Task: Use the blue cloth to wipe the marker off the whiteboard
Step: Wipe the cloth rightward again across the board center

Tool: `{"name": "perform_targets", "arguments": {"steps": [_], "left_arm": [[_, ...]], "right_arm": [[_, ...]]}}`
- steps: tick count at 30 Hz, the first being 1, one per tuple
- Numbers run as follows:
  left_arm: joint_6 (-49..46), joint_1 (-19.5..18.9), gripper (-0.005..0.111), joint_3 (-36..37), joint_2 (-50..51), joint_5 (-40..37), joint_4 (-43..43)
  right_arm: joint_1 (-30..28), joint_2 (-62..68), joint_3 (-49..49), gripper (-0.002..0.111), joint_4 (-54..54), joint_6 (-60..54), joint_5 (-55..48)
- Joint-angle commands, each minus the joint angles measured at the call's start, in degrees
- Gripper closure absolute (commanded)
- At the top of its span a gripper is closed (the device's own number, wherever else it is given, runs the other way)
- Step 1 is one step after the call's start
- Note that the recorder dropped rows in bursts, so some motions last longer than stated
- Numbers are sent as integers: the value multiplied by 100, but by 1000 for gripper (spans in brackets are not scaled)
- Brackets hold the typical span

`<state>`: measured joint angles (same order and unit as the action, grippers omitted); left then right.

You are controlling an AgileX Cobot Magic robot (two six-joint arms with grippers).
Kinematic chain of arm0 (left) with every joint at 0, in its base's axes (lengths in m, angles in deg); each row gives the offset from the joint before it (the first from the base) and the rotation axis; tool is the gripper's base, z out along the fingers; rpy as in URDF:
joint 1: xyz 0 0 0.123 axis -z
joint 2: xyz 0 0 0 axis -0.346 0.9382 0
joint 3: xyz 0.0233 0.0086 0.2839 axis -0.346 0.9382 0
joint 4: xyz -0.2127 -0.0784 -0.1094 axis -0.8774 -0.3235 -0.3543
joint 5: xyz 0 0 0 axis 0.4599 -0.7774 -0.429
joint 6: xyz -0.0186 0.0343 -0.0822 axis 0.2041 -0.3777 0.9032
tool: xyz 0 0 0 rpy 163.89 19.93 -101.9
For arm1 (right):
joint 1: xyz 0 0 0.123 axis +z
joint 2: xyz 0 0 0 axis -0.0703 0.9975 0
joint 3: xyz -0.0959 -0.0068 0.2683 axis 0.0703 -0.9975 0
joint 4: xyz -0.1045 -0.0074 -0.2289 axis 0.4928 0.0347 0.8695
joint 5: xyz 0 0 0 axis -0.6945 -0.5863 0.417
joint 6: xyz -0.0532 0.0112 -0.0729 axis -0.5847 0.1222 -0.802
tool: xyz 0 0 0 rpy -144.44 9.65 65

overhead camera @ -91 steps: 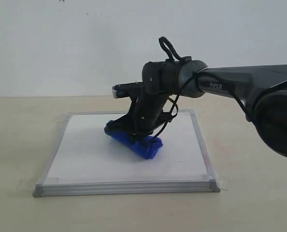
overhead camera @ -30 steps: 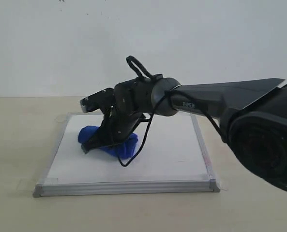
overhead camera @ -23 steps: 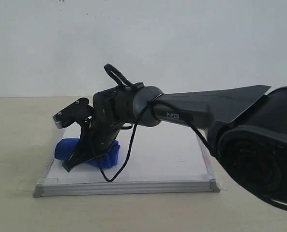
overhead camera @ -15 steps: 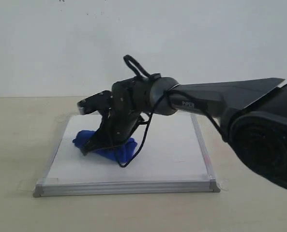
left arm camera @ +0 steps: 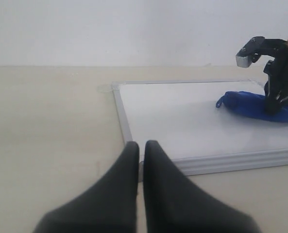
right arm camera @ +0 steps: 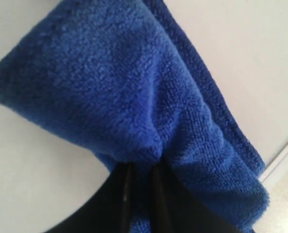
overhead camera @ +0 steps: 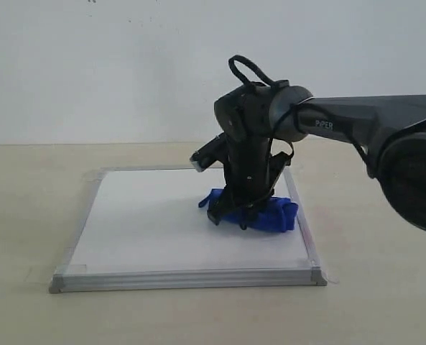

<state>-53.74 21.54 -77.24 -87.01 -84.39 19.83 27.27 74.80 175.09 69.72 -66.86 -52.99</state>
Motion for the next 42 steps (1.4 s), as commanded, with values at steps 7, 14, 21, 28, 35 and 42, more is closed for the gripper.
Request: {"name": "perform_targets", "arguments": {"steps": [7,14,21,28,35,42], "left_arm": [[-31,-8,103,20,-19,18,-4],[-31,-8,103,20,-19,18,-4],[-31,-8,103,20,-19,18,-4],[-31,-8,103,20,-19,18,-4],[-31,-8,103,20,-19,18,-4],[-31,-8,103,20,-19,18,-4]], "right_arm": [[-82,-256,-1504,109,207,-90,-583],[431,-685,-1789,109,-207,126,-374],[1207,-754,-1789,109,-282,94,732],[938,-691,-1789,109,884,436,535],[-176,-691,-1789,109,1189,1368,7],[-140,-691,-1789,109,810,1384,-1]]}}
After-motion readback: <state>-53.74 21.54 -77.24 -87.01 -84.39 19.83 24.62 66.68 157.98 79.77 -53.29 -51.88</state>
